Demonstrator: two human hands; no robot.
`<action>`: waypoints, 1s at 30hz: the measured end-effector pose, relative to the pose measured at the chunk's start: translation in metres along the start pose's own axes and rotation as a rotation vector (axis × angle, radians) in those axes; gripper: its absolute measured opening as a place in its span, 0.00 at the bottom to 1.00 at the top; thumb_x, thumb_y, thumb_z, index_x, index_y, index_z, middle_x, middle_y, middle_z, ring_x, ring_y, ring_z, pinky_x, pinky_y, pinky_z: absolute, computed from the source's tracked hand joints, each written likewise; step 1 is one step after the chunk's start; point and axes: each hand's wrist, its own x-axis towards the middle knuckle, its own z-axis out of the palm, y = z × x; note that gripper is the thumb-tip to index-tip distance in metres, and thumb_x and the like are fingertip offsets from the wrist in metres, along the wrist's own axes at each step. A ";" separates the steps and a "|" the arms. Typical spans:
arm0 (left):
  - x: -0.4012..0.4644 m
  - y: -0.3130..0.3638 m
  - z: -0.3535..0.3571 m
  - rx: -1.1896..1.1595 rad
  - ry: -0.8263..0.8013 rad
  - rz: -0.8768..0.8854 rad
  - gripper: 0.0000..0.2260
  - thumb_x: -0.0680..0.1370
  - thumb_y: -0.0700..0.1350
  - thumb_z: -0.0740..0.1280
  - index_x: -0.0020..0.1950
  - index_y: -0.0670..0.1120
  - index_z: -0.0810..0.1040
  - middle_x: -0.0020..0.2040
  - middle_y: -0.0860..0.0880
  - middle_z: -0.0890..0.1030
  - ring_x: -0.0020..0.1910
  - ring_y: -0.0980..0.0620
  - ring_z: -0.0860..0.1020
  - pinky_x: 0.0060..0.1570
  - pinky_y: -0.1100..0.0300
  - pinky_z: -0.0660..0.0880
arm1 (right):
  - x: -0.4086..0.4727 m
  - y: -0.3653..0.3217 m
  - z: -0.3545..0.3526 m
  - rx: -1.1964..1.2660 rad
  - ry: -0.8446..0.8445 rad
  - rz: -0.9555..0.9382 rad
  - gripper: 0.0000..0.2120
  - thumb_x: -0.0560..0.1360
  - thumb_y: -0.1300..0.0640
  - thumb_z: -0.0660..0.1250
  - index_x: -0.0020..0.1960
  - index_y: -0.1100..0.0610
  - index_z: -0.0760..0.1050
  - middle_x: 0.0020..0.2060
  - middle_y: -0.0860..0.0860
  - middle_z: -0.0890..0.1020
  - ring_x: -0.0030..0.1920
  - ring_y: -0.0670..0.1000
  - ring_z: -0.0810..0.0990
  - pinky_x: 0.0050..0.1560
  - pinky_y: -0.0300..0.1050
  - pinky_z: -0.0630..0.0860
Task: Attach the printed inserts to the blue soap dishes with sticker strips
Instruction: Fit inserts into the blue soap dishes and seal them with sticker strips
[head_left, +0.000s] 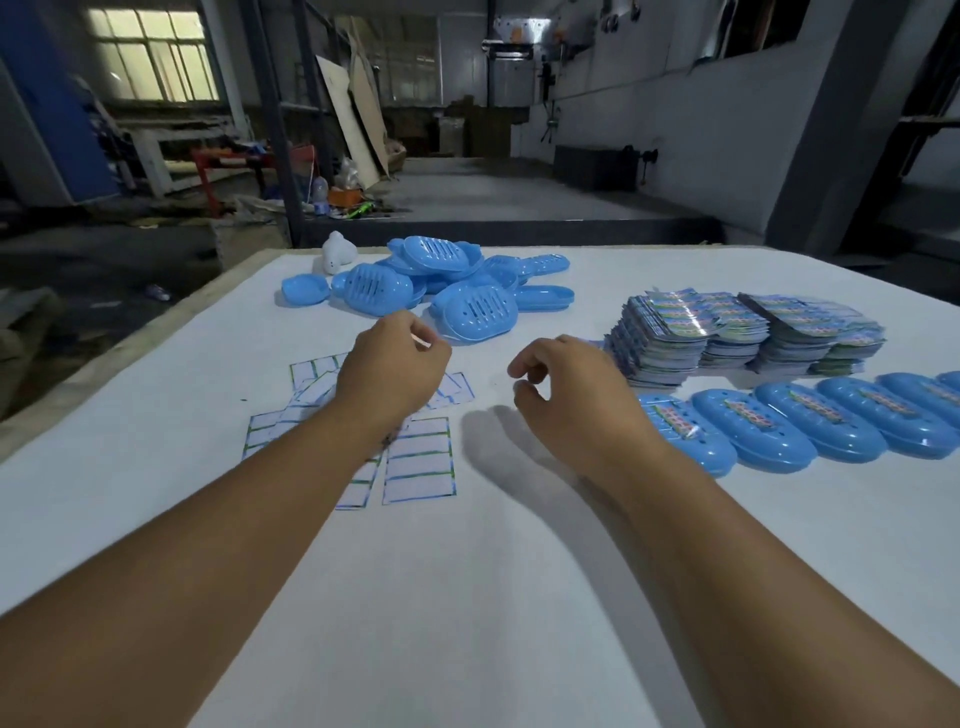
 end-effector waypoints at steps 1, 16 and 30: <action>0.009 0.002 0.004 0.007 -0.010 -0.027 0.09 0.76 0.56 0.68 0.52 0.53 0.76 0.46 0.55 0.80 0.47 0.51 0.78 0.47 0.54 0.75 | 0.000 0.001 0.001 0.011 0.013 -0.002 0.09 0.78 0.59 0.66 0.56 0.52 0.81 0.48 0.47 0.77 0.50 0.49 0.76 0.50 0.40 0.68; 0.067 0.037 0.051 -0.321 -0.017 -0.346 0.17 0.77 0.49 0.70 0.65 0.50 0.73 0.51 0.46 0.82 0.40 0.48 0.79 0.29 0.60 0.72 | 0.006 0.006 0.006 0.112 0.018 0.033 0.09 0.78 0.57 0.66 0.57 0.52 0.80 0.48 0.48 0.79 0.49 0.48 0.74 0.49 0.43 0.67; -0.008 0.029 -0.019 -0.732 -0.155 -0.355 0.08 0.76 0.39 0.71 0.53 0.46 0.77 0.48 0.45 0.83 0.39 0.51 0.85 0.33 0.62 0.81 | 0.003 0.010 0.008 0.094 0.030 0.053 0.37 0.74 0.41 0.71 0.78 0.45 0.60 0.72 0.52 0.67 0.72 0.55 0.65 0.69 0.50 0.65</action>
